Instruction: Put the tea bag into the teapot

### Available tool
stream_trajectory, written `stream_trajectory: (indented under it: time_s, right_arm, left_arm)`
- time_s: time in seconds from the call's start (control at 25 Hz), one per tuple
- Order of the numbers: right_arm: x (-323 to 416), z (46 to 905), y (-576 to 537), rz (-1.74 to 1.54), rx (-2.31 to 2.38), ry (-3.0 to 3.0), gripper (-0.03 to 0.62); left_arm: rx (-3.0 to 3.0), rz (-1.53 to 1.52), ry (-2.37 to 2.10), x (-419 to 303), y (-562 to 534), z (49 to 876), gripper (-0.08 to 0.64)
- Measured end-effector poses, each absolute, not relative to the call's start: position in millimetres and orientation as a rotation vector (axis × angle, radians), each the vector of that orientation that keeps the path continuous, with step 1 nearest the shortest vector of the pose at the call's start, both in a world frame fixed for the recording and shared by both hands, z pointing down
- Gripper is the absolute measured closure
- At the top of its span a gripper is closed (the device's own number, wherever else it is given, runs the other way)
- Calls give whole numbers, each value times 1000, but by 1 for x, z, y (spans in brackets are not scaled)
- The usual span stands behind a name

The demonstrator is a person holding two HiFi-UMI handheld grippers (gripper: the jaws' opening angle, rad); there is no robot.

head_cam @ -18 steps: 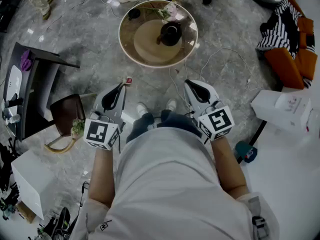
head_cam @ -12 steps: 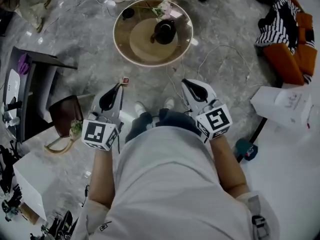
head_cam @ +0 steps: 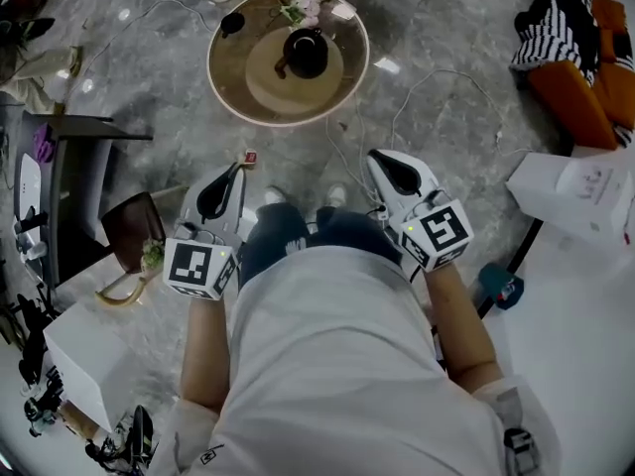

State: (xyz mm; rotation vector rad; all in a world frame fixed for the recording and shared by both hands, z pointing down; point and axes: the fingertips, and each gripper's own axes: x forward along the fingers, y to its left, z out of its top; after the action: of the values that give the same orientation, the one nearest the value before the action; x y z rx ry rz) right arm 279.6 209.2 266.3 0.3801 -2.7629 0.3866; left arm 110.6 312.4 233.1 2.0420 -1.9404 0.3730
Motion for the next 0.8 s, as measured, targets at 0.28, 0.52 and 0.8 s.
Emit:
stream_trajectory:
  time_s: [0.28, 0.52, 0.8]
  right_arm:
    - [283, 282, 182, 425, 460, -2733, 586]
    - [257, 290, 164, 425, 505, -2694, 586]
    - [197, 295, 150, 433, 520, -2642, 586]
  left_arm:
    - [2099, 410, -1855, 116, 283, 247, 554]
    - [2126, 385, -1804, 80, 253, 259, 554]
    - [2146, 365, -1724, 17, 224, 273, 552]
